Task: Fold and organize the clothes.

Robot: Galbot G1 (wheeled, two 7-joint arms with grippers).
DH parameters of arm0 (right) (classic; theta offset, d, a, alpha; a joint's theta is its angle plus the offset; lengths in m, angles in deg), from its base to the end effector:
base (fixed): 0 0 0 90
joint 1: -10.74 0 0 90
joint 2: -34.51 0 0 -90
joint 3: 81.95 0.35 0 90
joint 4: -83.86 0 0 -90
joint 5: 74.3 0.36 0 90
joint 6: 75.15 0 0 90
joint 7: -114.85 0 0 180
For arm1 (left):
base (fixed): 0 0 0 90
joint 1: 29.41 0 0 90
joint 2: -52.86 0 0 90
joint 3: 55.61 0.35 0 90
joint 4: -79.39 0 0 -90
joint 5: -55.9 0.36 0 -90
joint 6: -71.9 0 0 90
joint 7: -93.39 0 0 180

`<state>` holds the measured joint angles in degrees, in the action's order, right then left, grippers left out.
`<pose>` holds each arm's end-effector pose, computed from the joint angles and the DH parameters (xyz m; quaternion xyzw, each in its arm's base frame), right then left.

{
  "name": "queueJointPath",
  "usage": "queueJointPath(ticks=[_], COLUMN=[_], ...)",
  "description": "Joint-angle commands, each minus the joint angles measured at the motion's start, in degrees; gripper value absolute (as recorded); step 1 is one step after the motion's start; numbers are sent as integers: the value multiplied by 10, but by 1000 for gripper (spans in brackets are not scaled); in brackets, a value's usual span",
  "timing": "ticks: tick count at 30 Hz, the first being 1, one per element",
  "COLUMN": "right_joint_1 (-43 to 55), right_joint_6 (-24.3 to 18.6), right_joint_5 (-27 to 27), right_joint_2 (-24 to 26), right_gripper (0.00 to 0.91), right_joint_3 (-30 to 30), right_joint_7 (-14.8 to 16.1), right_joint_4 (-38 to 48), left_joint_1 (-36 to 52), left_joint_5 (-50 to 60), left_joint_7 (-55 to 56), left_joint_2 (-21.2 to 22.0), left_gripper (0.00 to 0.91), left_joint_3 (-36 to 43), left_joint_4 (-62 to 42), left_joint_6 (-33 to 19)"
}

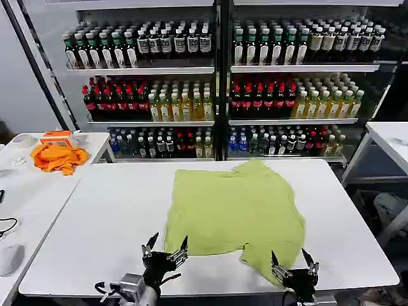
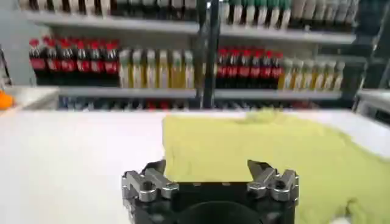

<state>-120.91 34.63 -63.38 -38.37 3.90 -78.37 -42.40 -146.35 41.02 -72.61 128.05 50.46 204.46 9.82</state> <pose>0.1252 -0.0203 -0.2949 0.0024 -0.9724 0.0454 0.2288 0.1803 -0.0423 -0.2702 -0.0877 -0.9731 0.0151 0.2127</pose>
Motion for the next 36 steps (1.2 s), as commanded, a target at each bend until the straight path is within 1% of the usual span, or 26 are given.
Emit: queueJointPath(ticks=[1, 4, 5, 6, 7, 8, 9, 30, 36], right_joint_1=[-10, -8, -8, -9, -10, -10, -9, -2, -13], right_joint_6=[9, 13, 13, 12, 10, 10, 8, 3, -17], right_joint_5=[-8, -16, -16, -15, -14, -13, -10, 10, 14], right_joint_2=[-5, -10, -10, -11, -12, -13, -14, -17, -21], right_gripper=[907, 907, 907, 655, 181, 101, 0, 0, 0], right_joint_3=[-12, -21, -22, -25, -26, -26, -26, -23, -16], right_joint_7=[-2, -2, -2, -2, -2, -2, -2, -7, -4], right_joint_4=[14, 26, 28, 29, 30, 31, 31, 39, 18], left_joint_1=[57, 60, 61, 61, 62, 61, 61, 43, 32], left_joint_5=[-41, -44, -45, -46, -48, -50, -50, -83, -113], left_joint_7=[13, 13, 13, 13, 13, 13, 11, 10, 2], left_joint_2=[-7, -10, -10, -10, -10, -10, -11, -16, -17], left_gripper=[907, 907, 826, 554, 161, 71, 20, 20, 20], left_joint_3=[-2, -2, -2, -2, -2, -2, -1, -10, -18], left_joint_4=[-80, -91, -92, -93, -93, -94, -95, -104, -84], left_joint_6=[51, 51, 51, 51, 51, 51, 51, 48, 32])
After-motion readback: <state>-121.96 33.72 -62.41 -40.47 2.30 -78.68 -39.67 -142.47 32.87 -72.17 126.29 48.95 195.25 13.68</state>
